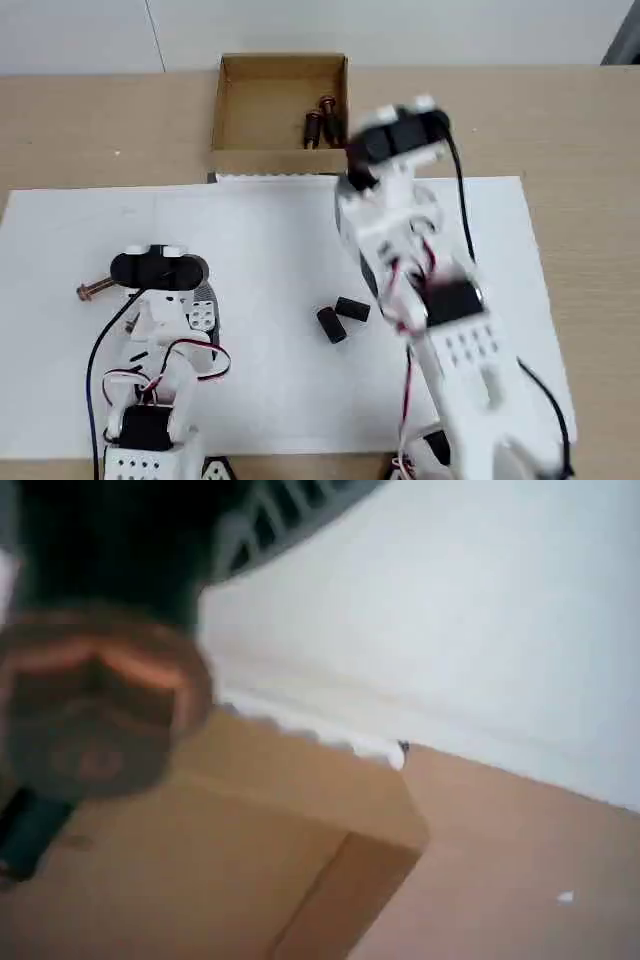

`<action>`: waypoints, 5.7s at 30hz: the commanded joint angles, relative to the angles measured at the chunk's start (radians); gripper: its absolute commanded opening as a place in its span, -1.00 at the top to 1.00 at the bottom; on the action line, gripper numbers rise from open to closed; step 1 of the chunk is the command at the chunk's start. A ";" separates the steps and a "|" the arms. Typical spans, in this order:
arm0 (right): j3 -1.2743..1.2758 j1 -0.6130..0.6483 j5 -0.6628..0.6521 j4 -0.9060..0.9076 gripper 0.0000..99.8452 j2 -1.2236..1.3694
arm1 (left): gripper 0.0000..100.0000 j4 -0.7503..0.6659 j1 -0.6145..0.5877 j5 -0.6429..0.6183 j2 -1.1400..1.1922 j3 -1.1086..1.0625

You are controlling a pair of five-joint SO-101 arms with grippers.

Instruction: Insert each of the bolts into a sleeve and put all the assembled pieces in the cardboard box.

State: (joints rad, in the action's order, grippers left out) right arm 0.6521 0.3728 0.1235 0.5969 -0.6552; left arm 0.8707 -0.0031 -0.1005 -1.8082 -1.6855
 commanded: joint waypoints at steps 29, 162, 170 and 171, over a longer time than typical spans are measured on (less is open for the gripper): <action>-1.614 0.064 -0.597 -0.016 0.72 1.569 | 0.99 0.017 -0.003 0.003 -0.008 0.004; 0.051 0.093 -0.761 0.390 0.76 0.464 | 0.99 0.025 -0.005 -0.009 -0.008 0.004; 0.051 0.093 -0.755 0.340 0.82 0.529 | 0.99 0.025 -0.005 -0.009 -0.008 0.004; 0.051 0.093 -0.753 0.340 0.87 0.532 | 0.99 0.025 -0.005 -0.009 -0.008 0.004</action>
State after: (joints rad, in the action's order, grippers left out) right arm 0.7304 0.4588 -0.6283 0.9912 -0.1550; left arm 0.8922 -0.0031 -0.1036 -1.8082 -1.6855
